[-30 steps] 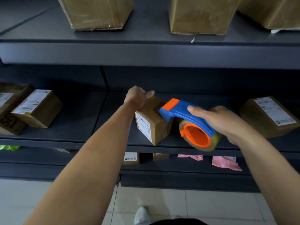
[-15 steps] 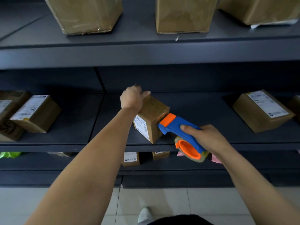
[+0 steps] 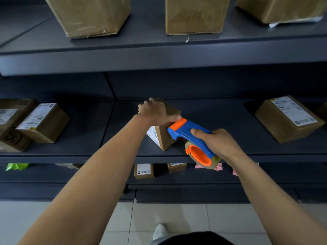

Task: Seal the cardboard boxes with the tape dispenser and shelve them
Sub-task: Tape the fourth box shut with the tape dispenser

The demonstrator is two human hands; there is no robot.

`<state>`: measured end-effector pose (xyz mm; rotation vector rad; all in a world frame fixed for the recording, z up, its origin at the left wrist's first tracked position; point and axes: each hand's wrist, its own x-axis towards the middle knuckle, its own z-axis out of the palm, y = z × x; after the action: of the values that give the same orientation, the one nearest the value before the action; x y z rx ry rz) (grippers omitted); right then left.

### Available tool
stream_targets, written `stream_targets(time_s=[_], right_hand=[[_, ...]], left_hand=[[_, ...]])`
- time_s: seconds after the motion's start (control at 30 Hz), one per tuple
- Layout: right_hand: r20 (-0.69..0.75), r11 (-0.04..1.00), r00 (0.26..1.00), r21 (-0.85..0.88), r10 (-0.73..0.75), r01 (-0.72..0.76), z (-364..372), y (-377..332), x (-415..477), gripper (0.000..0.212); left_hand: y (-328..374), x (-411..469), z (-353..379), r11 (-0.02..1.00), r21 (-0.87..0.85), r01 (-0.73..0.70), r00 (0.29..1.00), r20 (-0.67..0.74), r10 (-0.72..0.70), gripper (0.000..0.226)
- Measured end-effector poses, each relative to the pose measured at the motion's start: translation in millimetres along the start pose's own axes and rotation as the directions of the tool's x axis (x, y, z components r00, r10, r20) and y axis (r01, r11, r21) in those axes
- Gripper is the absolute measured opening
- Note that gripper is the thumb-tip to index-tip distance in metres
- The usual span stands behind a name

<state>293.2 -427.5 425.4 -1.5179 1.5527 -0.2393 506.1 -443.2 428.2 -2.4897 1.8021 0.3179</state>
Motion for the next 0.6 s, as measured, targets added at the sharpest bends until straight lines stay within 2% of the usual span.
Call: stream_targets(time_s=[0.07, 0.13, 0.2, 0.3, 0.37, 0.5, 0.6], right_hand=[[0.006, 1.0, 1.0, -0.001, -0.01, 0.01, 1.2, -3.1, -0.8, 0.058], [-0.002, 0.999, 0.999, -0.003, -0.038, 0.038, -2.0, -6.6, -1.1, 0.057], [-0.03, 0.997, 0.997, -0.019, -0.071, 0.071, -10.1, -13.5, -0.1, 0.057], [-0.054, 0.992, 0.991, -0.045, -0.12, 0.118, -16.7, -29.7, 1.5, 0.058], [-0.055, 0.988, 0.987, -0.059, -0.148, 0.145, -12.6, -40.3, 2.9, 0.056], [-0.015, 0.983, 0.987, -0.093, -0.159, 0.157, 1.0, -57.2, 5.1, 0.049], [-0.011, 0.981, 0.988, -0.115, -0.156, 0.154, 6.3, -65.3, 10.0, 0.05]], left_hand=[[1.2, -2.3, -1.3, 0.999, -0.007, 0.034, 0.998, -0.049, -0.034, 0.096], [0.4, -1.4, -4.1, 0.99, -0.108, 0.09, 0.994, -0.055, -0.097, 0.09], [-7.3, 3.6, -8.4, 0.929, -0.346, 0.132, 0.991, 0.011, -0.137, 0.08], [-24.0, 6.6, -12.6, 0.766, -0.63, 0.129, 0.99, 0.128, -0.062, 0.06], [-30.9, 10.6, -11.9, 0.722, -0.68, 0.131, 0.988, 0.147, -0.041, 0.058], [-31.9, 11.6, -1.7, 0.722, -0.686, 0.091, 0.996, 0.069, -0.06, 0.044], [-39.4, 9.5, 16.2, 0.587, -0.797, 0.143, 0.987, 0.073, -0.142, 0.038]])
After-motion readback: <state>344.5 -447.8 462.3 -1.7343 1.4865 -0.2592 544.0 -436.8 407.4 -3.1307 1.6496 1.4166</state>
